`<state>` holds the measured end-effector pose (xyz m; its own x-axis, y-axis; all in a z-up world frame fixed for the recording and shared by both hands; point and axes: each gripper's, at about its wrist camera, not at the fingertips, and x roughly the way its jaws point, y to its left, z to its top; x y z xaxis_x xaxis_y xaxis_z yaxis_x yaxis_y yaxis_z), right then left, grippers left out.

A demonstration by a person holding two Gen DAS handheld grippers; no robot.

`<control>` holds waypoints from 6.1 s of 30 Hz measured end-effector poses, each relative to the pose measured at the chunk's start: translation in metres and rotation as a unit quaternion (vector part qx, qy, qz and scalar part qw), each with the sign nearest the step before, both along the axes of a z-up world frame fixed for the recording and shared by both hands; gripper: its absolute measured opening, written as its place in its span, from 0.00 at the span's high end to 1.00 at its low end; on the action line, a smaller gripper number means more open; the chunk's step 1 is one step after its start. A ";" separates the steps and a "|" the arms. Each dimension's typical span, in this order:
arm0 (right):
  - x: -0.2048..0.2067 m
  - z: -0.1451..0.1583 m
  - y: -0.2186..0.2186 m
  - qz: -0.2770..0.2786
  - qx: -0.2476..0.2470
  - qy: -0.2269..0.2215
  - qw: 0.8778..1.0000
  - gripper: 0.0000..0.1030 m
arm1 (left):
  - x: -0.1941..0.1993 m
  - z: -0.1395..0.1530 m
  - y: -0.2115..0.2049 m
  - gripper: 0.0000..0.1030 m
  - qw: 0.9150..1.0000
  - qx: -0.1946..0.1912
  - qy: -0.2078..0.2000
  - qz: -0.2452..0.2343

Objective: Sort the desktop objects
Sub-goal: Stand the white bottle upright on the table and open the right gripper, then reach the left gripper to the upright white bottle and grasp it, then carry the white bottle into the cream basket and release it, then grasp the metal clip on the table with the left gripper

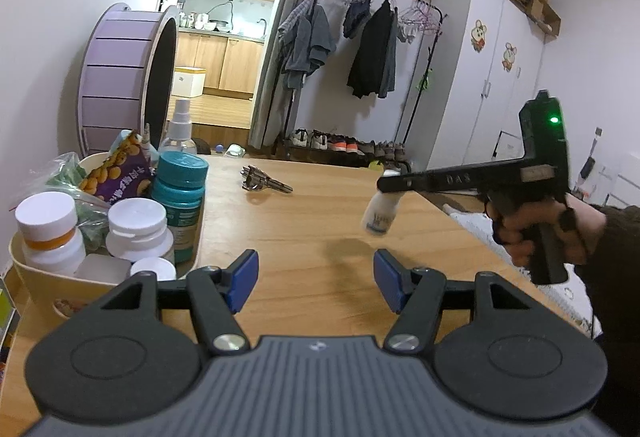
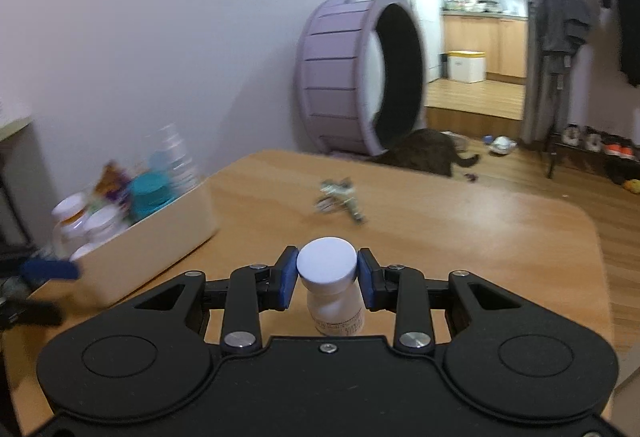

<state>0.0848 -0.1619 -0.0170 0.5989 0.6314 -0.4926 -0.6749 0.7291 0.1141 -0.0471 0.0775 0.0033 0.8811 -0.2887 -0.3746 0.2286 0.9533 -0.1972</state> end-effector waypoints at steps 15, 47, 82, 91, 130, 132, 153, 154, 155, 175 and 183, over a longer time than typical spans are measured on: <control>-0.056 -0.001 -0.026 0.040 0.037 -0.005 0.998 0.43 | 0.005 -0.011 -0.030 0.39 0.998 0.051 -0.011 -0.030; -0.087 0.009 -0.090 0.012 0.134 -0.014 0.991 0.10 | 0.036 -0.002 -0.073 0.12 0.996 0.094 -0.003 -0.011; -0.089 0.011 -0.093 -0.009 0.180 -0.010 0.983 0.02 | 0.038 0.028 -0.053 0.71 0.996 0.074 -0.043 0.008; -0.091 0.007 -0.077 0.008 0.172 -0.002 0.985 0.02 | 0.008 0.065 0.031 0.71 0.991 0.073 -0.052 0.102; -0.087 0.003 -0.066 0.014 0.153 0.013 0.988 0.02 | 0.032 0.026 0.033 0.33 0.986 0.117 -0.015 0.119; -0.087 0.003 -0.065 0.013 0.153 0.012 0.988 0.02 | 0.027 0.030 0.032 0.31 0.987 0.104 -0.017 0.119; -0.080 0.013 -0.085 -0.065 0.158 -0.025 0.985 0.01 | 0.092 0.026 -0.058 0.29 0.996 0.021 0.029 0.081; -0.080 0.014 -0.088 -0.067 0.160 -0.029 0.984 0.01 | 0.102 0.026 -0.062 0.29 0.996 0.011 0.033 0.083; -0.080 0.015 -0.090 -0.069 0.162 -0.032 0.984 0.01 | 0.113 0.025 -0.065 0.29 0.996 0.005 0.035 0.086; -0.067 0.012 -0.112 -0.115 0.177 -0.056 0.976 0.00 | 0.265 -0.011 -0.038 0.66 0.972 -0.048 0.109 0.205; -0.068 0.010 -0.112 -0.115 0.179 -0.051 0.976 0.00 | 0.288 -0.024 -0.022 0.66 0.962 -0.041 0.145 0.227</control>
